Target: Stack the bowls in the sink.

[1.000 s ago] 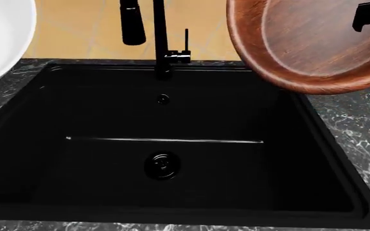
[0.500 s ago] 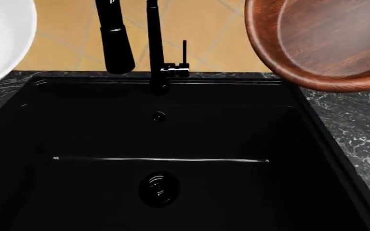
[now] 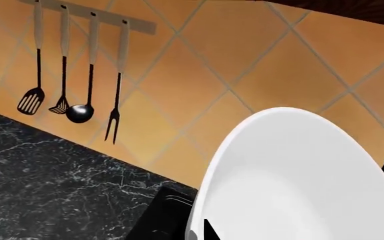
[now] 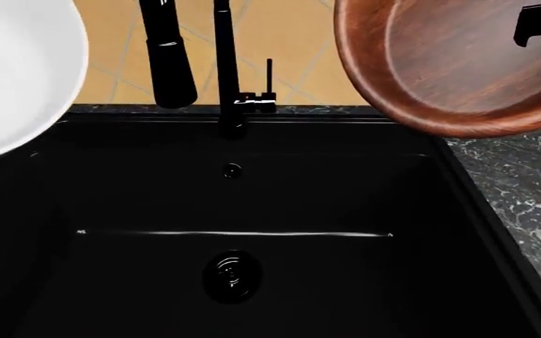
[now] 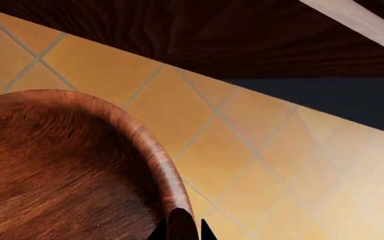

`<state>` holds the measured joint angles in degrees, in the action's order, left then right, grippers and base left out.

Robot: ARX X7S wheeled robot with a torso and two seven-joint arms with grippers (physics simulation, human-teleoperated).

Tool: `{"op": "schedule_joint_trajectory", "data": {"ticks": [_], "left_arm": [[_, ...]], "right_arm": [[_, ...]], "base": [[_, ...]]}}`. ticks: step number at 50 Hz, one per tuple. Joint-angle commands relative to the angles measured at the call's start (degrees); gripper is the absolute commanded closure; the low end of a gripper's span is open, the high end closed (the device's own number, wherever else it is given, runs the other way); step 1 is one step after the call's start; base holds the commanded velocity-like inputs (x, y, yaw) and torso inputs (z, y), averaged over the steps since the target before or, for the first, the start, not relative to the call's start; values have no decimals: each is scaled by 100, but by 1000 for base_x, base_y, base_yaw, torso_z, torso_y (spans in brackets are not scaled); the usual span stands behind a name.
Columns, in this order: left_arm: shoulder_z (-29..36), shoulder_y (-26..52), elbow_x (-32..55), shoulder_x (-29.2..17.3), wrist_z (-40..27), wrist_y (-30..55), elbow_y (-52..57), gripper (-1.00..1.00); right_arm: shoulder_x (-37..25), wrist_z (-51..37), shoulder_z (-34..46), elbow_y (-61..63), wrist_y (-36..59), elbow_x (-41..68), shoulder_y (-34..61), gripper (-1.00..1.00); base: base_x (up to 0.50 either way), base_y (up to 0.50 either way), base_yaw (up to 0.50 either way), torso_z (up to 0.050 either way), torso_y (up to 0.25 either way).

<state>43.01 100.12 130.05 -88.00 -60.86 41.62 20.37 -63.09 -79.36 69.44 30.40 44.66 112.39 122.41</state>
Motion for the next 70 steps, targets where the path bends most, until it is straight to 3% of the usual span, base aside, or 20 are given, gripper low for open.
{"op": "schedule_joint_trajectory", "data": {"ticks": [1,20,70], "left_arm": [[2,291,34,561,-336,292,-115,100],[345,80,-208,1422,-605,482,-173,100],[978,-1196,-1251,2031,330,324,-49,100]], "right_arm": [[152,2,-66,-91,198,32,134,100],[339,-267,-274,-377,615,261,714,100],[562,-659,-1116,-722,1266,535,894,100]], "base": [[0,0,0,0,0],[0,0,0,1,1],[0,0,0,0,1]]}}
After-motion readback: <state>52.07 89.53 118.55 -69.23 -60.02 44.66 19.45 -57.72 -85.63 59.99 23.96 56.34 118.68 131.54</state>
